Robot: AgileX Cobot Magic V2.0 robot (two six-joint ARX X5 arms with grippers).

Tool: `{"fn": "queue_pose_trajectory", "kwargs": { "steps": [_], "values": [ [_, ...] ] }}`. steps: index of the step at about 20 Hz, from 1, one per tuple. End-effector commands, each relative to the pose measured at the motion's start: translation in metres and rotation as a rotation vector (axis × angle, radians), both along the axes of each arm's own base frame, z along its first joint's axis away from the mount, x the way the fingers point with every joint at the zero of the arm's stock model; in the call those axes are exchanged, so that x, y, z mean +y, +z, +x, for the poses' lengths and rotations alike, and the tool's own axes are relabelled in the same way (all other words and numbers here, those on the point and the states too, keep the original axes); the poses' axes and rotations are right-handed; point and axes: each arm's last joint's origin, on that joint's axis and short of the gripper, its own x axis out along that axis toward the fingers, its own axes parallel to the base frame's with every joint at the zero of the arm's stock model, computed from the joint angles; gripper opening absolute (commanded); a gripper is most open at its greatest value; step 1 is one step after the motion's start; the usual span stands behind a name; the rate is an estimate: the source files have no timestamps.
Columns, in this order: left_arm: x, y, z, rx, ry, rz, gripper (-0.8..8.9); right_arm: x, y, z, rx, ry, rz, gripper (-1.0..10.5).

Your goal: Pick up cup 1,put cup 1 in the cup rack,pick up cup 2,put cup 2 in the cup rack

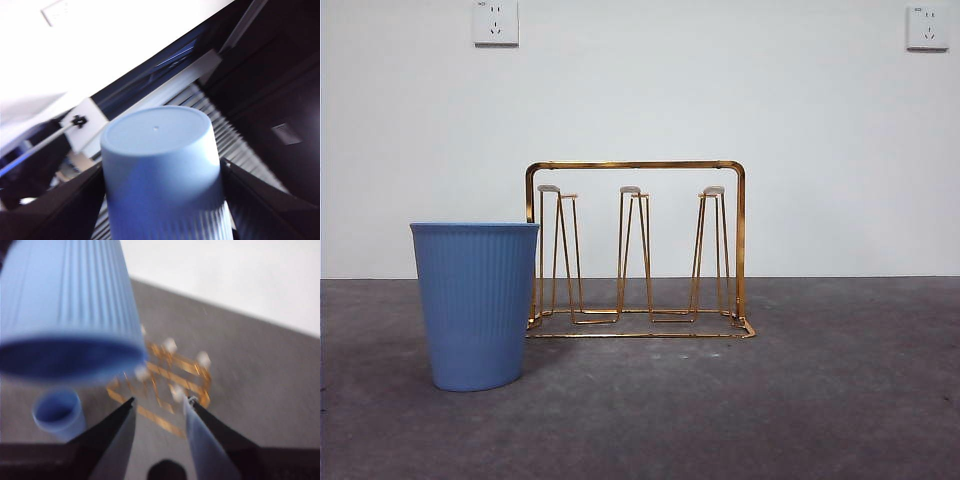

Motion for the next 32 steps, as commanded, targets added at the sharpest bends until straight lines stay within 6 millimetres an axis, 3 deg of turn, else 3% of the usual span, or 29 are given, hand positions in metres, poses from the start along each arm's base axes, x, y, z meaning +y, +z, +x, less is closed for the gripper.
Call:
{"fn": "queue_pose_trajectory", "kwargs": {
  "steps": [1, 8, 11, 15, 19, 24, 32],
  "values": [
    [-0.001, -0.004, 0.002, -0.098, 0.069, 0.113, -0.07, -0.013, -0.008, -0.016, 0.074, -0.037, -0.078, 1.6],
    [-0.016, -0.026, 0.0, -0.226, 0.349, 0.477, -0.07, -0.044, -0.012, -0.057, 0.147, -0.072, -0.121, 1.6],
    [-0.026, -0.032, -0.006, -0.365, 0.539, 0.68, -0.07, -0.059, -0.012, -0.076, 0.149, -0.085, -0.094, 1.6],
    [-0.037, -0.045, -0.004, -0.439, 0.643, 0.828, -0.07, -0.071, -0.011, -0.093, 0.133, -0.089, -0.051, 1.6],
    [-0.053, -0.063, 0.013, -0.432, 0.651, 0.908, -0.07, -0.073, -0.011, -0.096, 0.128, -0.087, -0.041, 1.6],
    [-0.073, -0.072, 0.033, -0.438, 0.672, 0.963, -0.07, -0.073, -0.011, -0.096, 0.129, -0.088, -0.039, 1.6],
    [-0.084, -0.102, 0.044, -0.385, 0.667, 1.071, -0.07, -0.073, -0.011, -0.096, 0.127, -0.087, -0.042, 1.6]
  ]
}}
